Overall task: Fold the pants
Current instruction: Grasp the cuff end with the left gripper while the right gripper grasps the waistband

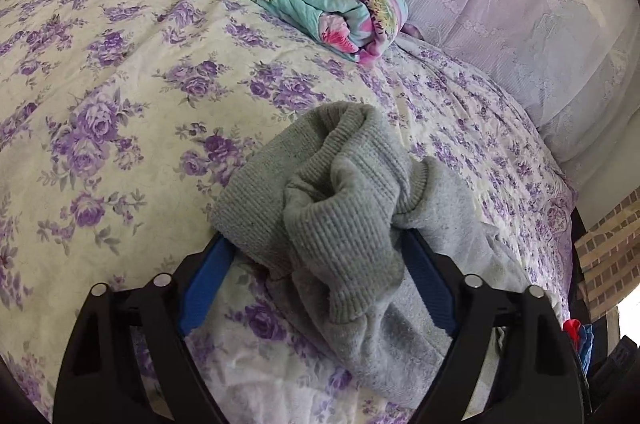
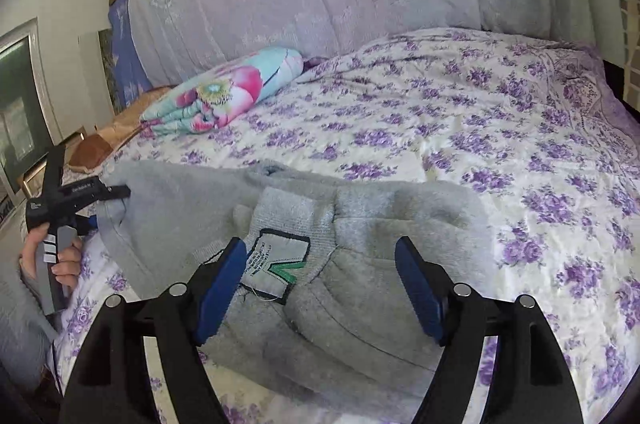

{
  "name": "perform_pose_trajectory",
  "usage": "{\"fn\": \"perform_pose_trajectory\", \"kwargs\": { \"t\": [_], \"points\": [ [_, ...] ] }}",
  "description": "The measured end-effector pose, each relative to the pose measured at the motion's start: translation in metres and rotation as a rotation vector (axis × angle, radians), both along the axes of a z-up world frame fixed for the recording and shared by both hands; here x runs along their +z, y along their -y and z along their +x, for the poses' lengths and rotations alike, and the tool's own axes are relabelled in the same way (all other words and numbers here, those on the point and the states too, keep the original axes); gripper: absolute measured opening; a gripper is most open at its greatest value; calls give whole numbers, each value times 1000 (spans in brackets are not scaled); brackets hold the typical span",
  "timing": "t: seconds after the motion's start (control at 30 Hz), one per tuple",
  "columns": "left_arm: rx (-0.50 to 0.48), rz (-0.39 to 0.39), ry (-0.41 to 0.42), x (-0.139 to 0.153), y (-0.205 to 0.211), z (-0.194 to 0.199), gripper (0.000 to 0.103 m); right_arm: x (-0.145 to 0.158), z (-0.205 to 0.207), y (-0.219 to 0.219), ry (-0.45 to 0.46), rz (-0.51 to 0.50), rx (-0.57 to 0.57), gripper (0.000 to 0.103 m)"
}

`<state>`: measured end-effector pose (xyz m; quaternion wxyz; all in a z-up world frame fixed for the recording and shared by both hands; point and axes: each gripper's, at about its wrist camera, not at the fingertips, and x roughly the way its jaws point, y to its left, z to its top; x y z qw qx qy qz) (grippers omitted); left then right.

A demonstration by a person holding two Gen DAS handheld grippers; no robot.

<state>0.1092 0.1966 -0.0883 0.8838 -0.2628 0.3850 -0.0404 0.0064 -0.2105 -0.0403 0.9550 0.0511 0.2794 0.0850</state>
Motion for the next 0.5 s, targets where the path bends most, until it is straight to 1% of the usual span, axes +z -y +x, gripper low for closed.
{"fn": "perform_pose_trajectory", "kwargs": {
  "t": [0.03,0.13,0.2,0.23,0.33,0.5],
  "points": [
    [-2,-3,8,1,0,-1,64,3,-7,7,14,-4,-17,82],
    [-3,-9,22,3,0,-4,50,5,-25,31,27,12,-65,83],
    [-6,15,42,9,5,-10,43,4,-39,51,29,42,-106,83],
    [-5,39,58,14,9,-13,41,3,-46,61,30,60,-131,83],
    [-4,131,113,37,27,-27,40,-1,-66,89,39,117,-199,85],
    [-21,280,235,93,71,-52,39,-12,-81,122,23,180,-274,86]
  ]
}}
